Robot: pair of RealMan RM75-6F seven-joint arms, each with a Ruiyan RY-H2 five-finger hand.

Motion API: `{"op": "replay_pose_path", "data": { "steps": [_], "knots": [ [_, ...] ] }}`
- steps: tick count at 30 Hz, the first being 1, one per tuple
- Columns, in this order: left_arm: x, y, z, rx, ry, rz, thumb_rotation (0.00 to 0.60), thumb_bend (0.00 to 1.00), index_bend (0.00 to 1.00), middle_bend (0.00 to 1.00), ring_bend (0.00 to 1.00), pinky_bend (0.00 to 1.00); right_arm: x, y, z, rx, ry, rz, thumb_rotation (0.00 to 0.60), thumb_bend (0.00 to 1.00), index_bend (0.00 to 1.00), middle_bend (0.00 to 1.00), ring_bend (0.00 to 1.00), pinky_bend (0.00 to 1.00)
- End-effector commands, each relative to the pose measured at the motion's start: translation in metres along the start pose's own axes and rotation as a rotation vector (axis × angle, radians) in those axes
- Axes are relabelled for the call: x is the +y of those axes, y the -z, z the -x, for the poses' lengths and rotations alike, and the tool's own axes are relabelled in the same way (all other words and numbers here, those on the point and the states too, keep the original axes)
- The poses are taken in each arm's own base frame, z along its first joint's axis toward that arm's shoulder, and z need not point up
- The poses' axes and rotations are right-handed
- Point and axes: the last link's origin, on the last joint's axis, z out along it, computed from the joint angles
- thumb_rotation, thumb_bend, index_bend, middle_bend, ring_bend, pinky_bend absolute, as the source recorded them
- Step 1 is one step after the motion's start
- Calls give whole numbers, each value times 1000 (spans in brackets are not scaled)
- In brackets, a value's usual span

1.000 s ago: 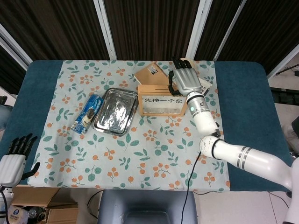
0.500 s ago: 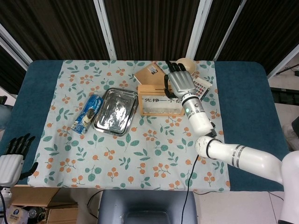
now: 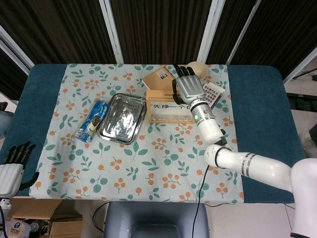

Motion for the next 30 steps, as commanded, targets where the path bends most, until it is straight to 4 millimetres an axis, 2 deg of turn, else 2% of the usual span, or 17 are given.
{"op": "replay_pose_path", "data": {
  "steps": [1, 4, 7, 12, 16, 22, 24, 26, 28, 30],
  "knots": [
    [-1, 0, 0, 1, 1, -1, 600, 336, 0, 0, 0, 0, -1, -1, 1, -1, 2, 1, 600, 659, 755, 62, 0, 0],
    [-2, 0, 0, 0, 2, -4, 600, 336, 0, 0, 0, 0, 0, -1, 0, 2, 8, 2, 600, 658, 728, 62, 0, 0],
    [-3, 1, 1, -2, 3, -9, 600, 336, 0, 0, 0, 0, 1, -1, 0, -2, 15, 4, 600, 658, 653, 62, 0, 0],
    [-3, 1, 0, -1, 3, -7, 600, 336, 0, 0, 0, 0, 3, 0, 2, -13, 17, 8, 600, 659, 458, 62, 0, 0],
    [-3, 1, 0, 2, 1, -7, 600, 336, 0, 0, 0, 0, 4, 1, 0, -13, 4, 2, 600, 657, 382, 65, 0, 0],
    [-2, 1, -1, 4, 2, -7, 600, 335, 0, 0, 0, 0, 16, 11, -14, 23, -36, -11, 600, 614, 137, 66, 0, 0],
    [-2, 1, -2, 8, 2, -6, 600, 335, 0, 0, 0, 0, 25, 20, -21, 60, -35, -12, 600, 569, 38, 51, 0, 0],
    [-2, 2, -3, 14, 6, -6, 600, 335, 0, 0, 0, 0, 43, 40, -30, 127, 13, -10, 600, 546, 0, 27, 0, 0],
    [-2, 2, -4, 21, 8, -7, 600, 336, 0, 0, 0, 0, 68, 70, -35, 220, 108, -2, 600, 530, 0, 6, 0, 0],
    [-2, 3, -5, 25, 9, -6, 600, 336, 0, 0, 0, 0, 94, 105, -31, 286, 155, 15, 600, 508, 0, 0, 0, 0]
  ]
}}
